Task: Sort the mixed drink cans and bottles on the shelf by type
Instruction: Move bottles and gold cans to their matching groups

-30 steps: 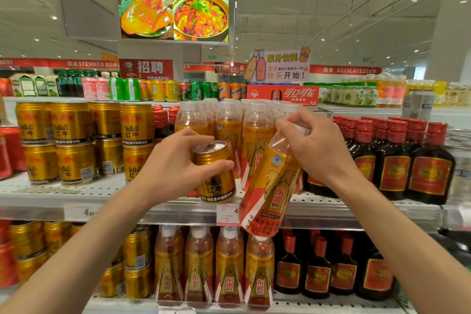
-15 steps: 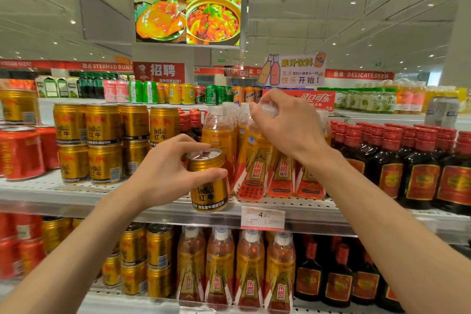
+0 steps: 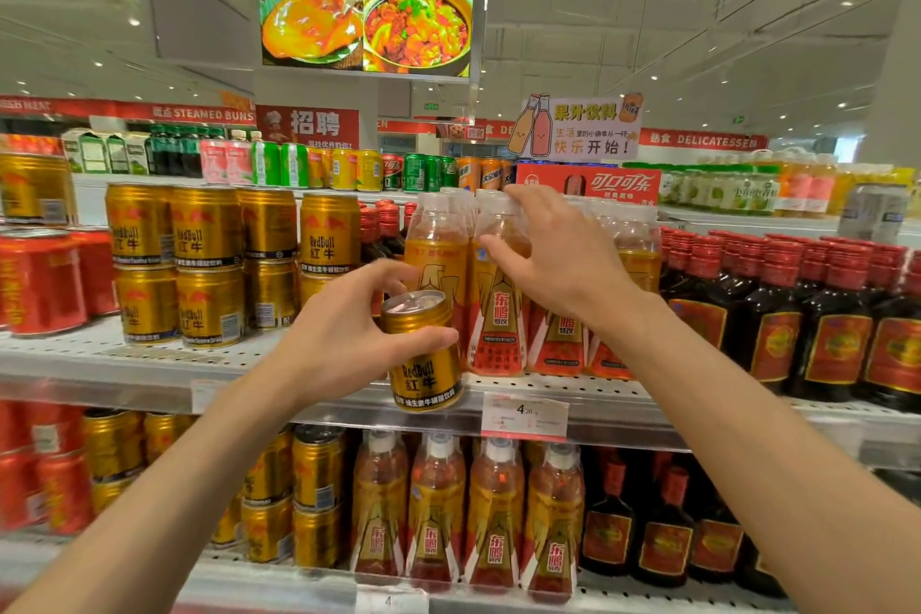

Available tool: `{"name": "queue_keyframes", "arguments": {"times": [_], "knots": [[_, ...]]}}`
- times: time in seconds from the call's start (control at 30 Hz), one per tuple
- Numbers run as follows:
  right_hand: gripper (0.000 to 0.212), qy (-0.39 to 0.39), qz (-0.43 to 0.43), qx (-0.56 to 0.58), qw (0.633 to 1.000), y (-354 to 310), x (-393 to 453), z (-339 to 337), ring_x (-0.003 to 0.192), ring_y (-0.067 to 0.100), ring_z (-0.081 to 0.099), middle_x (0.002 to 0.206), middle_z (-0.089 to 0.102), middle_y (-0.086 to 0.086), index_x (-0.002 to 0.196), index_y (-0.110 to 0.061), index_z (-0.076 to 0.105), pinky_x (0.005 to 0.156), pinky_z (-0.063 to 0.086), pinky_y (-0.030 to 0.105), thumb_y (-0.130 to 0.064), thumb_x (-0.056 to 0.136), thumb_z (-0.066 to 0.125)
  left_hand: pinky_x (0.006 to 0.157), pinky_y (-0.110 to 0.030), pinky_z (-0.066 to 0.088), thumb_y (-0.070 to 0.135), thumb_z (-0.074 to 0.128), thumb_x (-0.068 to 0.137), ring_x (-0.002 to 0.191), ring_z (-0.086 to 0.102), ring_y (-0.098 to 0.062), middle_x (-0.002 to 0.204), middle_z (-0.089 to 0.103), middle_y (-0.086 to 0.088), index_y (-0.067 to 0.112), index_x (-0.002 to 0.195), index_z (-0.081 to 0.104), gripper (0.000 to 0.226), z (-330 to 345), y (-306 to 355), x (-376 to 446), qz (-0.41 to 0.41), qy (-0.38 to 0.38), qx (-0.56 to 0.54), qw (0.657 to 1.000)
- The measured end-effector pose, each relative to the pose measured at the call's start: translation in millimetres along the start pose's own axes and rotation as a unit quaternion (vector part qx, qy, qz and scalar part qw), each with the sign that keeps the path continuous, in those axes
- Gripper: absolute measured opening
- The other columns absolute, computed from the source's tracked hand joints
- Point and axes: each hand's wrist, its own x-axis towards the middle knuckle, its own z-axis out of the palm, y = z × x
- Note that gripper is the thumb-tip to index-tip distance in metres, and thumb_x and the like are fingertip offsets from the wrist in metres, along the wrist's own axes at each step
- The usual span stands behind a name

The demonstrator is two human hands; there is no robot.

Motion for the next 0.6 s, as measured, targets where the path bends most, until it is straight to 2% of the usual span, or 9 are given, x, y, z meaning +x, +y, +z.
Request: {"name": "queue_keyframes", "arguments": {"times": [0.13, 0.23, 0.3, 0.43, 0.6], "knots": [[0.085, 0.006, -0.009, 0.037, 0.999, 5, -15, 6, 0.126, 0.03, 0.06, 0.161, 0.036, 0.002, 0.159, -0.021, 0.024, 0.098, 0.054, 0.049, -0.054, 0.092, 0.064, 0.061, -0.028, 0.053, 0.073, 0.071, 0.059, 0.075, 0.066, -0.008, 0.117, 0.059, 0.017, 0.033, 0.152, 0.034, 0.108, 1, -1, 0, -0.016, 0.013, -0.028, 0.999], [0.09, 0.015, -0.004, 0.046, 0.999, 5, -20, 13, 0.122, 0.031, 0.062, 0.16, 0.035, 0.002, 0.161, -0.023, 0.02, 0.094, 0.054, 0.049, -0.053, 0.09, 0.067, 0.05, -0.02, 0.051, 0.059, 0.078, 0.072, 0.063, 0.066, -0.009, 0.121, 0.059, 0.013, 0.03, 0.156, 0.035, 0.1, 3, -1, 3, -0.028, 0.009, -0.043, 0.999], [0.09, 0.023, 0.005, 0.051, 0.998, 6, -19, 15, 0.116, 0.03, 0.065, 0.158, 0.037, 0.003, 0.16, -0.025, 0.02, 0.092, 0.055, 0.047, -0.054, 0.089, 0.068, 0.049, -0.018, 0.05, 0.06, 0.078, 0.072, 0.059, 0.066, -0.008, 0.123, 0.059, 0.01, 0.028, 0.155, 0.038, 0.097, 3, -1, 5, -0.025, 0.004, -0.046, 0.999], [0.09, 0.027, 0.014, 0.052, 0.998, 7, -17, 17, 0.108, 0.029, 0.067, 0.154, 0.04, 0.003, 0.159, -0.027, 0.022, 0.087, 0.057, 0.045, -0.056, 0.087, 0.069, 0.054, -0.019, 0.049, 0.074, 0.069, 0.06, 0.067, 0.062, -0.007, 0.128, 0.059, 0.008, 0.024, 0.157, 0.036, 0.114, 4, 3, 6, -0.025, -0.01, -0.052, 0.998], [0.088, 0.03, 0.017, 0.039, 0.999, 7, -18, 17, 0.095, 0.025, 0.069, 0.151, 0.042, 0.004, 0.158, -0.026, 0.023, 0.077, 0.058, 0.039, -0.056, 0.088, 0.068, 0.06, -0.023, 0.051, 0.076, 0.07, 0.062, 0.081, 0.065, -0.014, 0.132, 0.059, 0.006, 0.023, 0.158, 0.036, 0.114, 7, 3, 7, -0.029, -0.004, -0.045, 0.999]]}}
